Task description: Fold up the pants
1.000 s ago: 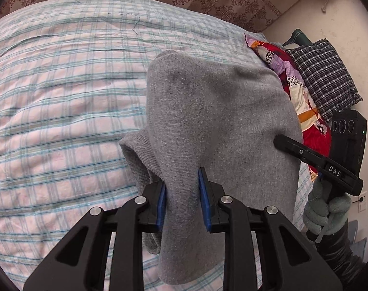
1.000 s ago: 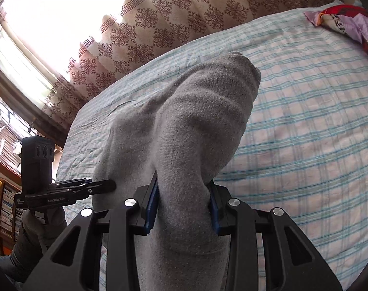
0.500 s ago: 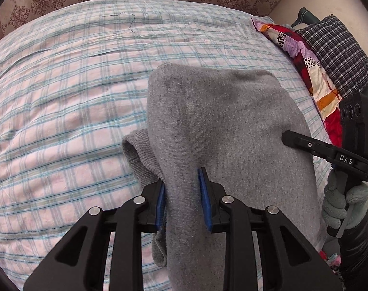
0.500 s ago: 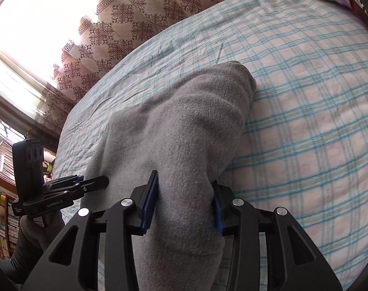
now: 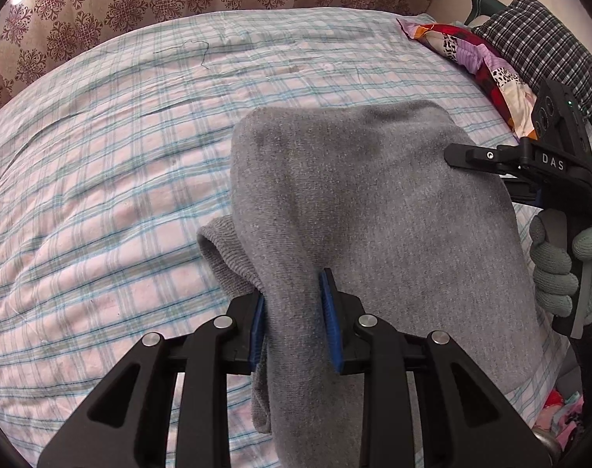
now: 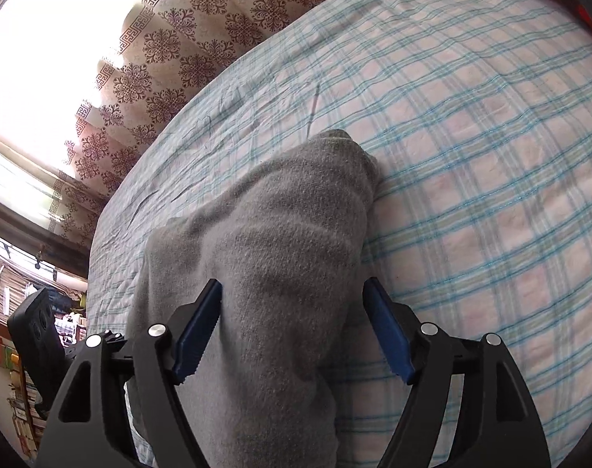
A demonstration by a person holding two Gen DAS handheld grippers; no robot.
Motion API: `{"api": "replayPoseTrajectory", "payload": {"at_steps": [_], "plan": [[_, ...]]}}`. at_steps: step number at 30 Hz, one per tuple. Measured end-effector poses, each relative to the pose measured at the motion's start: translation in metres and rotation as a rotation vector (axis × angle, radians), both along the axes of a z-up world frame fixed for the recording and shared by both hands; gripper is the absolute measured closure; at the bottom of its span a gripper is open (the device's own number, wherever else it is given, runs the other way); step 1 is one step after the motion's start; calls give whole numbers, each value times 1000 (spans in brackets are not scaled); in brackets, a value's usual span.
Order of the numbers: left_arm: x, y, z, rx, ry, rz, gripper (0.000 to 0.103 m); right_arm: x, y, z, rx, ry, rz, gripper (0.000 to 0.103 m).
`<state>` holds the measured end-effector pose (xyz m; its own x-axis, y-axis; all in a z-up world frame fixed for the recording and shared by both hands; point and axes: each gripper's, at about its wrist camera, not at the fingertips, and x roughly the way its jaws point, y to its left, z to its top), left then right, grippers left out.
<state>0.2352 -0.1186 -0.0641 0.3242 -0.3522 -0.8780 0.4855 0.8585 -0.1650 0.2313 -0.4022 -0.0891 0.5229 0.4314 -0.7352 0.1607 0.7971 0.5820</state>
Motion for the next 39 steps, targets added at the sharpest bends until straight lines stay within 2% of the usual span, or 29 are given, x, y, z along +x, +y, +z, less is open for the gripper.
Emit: {"api": "replayPoseTrajectory", "payload": {"at_steps": [3,4,7,11,14,17,21,23,24,26,27,29,31,34,39], "plan": [[0,0,0,2,-1,0,76,14,0,-5,20,4,-5,29],[0,0,0,4,-2,-1,76,17,2,-4,12,-4,0,32],[1,-1,-1,3,-2,2,76,22,13,6,-77,-41,30,45],[0,-1,-1,6,-10,6,76,19,26,25,-187,-134,84,59],[0,0,-2,3,-16,18,75,11,38,43,-263,-236,131,61],[-1,2,-5,-3,-20,38,74,13,49,46,-354,-283,183,62],[0,-2,-6,6,-39,39,71,31,30,18,-291,-187,155,61],[1,-4,-6,7,-32,38,68,34,18,7,-224,-156,122,52],[3,-4,-6,8,-28,38,66,35,13,4,-195,-148,106,50],[5,-3,-7,13,-25,42,56,35,8,0,-182,-126,79,38],[6,-2,-8,18,-26,50,52,35,7,0,-174,-122,73,38],[8,2,-10,16,-20,63,42,34,8,2,-193,-118,71,38],[8,6,-11,6,-11,75,39,33,9,5,-198,-108,59,38],[5,7,-9,6,-13,79,39,29,6,13,-200,-99,23,37],[-6,7,-4,35,-26,69,38,5,9,38,-318,-127,1,36]]}}
